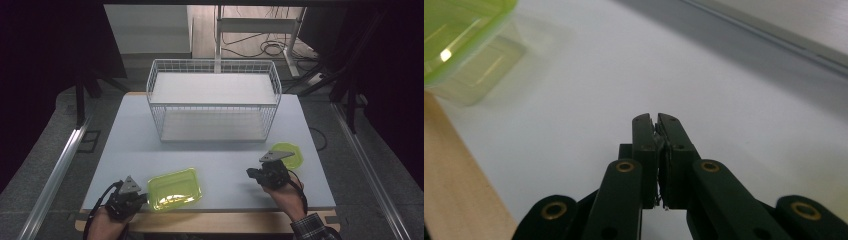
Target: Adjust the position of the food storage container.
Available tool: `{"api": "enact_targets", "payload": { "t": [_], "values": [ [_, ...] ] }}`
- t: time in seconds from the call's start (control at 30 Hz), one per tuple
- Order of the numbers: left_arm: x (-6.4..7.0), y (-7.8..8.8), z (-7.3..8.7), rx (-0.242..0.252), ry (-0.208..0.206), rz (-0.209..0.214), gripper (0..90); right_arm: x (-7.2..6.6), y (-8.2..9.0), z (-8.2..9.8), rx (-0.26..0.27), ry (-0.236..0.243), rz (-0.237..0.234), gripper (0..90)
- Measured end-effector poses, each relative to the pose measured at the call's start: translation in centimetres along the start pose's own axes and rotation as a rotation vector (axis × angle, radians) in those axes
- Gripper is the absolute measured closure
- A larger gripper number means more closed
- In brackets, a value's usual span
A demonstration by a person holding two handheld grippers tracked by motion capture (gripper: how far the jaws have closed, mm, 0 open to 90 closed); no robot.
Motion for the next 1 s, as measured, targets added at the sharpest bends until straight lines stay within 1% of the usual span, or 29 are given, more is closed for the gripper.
{"api": "enact_targets", "payload": {
  "t": [0.1,0.17,0.23,0.33,0.37,0.4,0.43,0.53,0.7,0.77,0.8,0.83,0.93,1.0],
  "values": [
    [0.6,-0.3,-0.3,-0.007,-0.015,0.016,90.0,-0.9,-0.1,0.0,-0.004,0.002,-0.021,86.5],
    [1.1,-0.6,-0.5,-0.012,-0.026,0.034,90.0,-1.6,-0.3,0.1,-0.008,0.001,-0.042,86.9],
    [1.4,-0.9,-0.7,-0.014,-0.036,0.037,90.0,-2.2,-0.5,0.2,-0.017,0.004,-0.057,87.1],
    [1.8,-1.4,-1.2,-0.011,-0.029,0.062,90.0,-3.1,-0.9,0.3,-0.034,0.023,-0.082,87.1],
    [2.0,-1.5,-1.4,-0.014,-0.031,0.070,90.0,-3.2,-1.0,0.4,-0.039,0.026,-0.085,87.1],
    [2.0,-1.5,-1.4,-0.014,-0.031,0.070,90.0,-3.2,-1.0,0.4,-0.039,0.026,-0.085,87.1],
    [2.3,-1.9,-1.7,-0.012,-0.030,0.081,89.9,-3.6,-1.2,0.4,-0.043,0.025,-0.103,87.2],
    [3.0,-2.5,-2.1,-0.017,-0.034,0.108,89.9,-4.0,-1.4,0.4,-0.041,0.018,-0.128,87.1],
    [3.9,-3.4,-2.9,-0.025,-0.057,0.118,89.6,-4.8,-1.8,0.5,-0.054,0.016,-0.151,87.3],
    [4.2,-3.7,-3.2,-0.027,-0.064,0.125,89.5,-5.0,-2.0,0.6,-0.062,0.023,-0.158,87.3],
    [4.2,-3.7,-3.2,-0.027,-0.064,0.125,89.5,-5.0,-2.0,0.6,-0.062,0.023,-0.158,87.3],
    [4.5,-4.1,-3.5,-0.022,-0.061,0.132,89.5,-5.2,-2.2,0.7,-0.070,0.024,-0.168,87.3],
    [4.9,-4.4,-3.9,-0.027,-0.071,0.136,89.5,-5.6,-2.4,0.7,-0.077,0.032,-0.179,87.1],
    [5.4,-4.9,-4.3,-0.033,-0.090,0.144,89.3,-5.8,-2.4,0.7,-0.078,0.035,-0.182,86.8]
  ]
}}
Point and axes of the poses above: each handheld gripper's, and its own axes: y roughly backward along the jaws, z roughly out of its underside, x roughly to its right, the point moved 8 cm from there along -y, roughly forward along the jaws, and after that the axes turned 13 degrees about y, right-handed, at the moved point
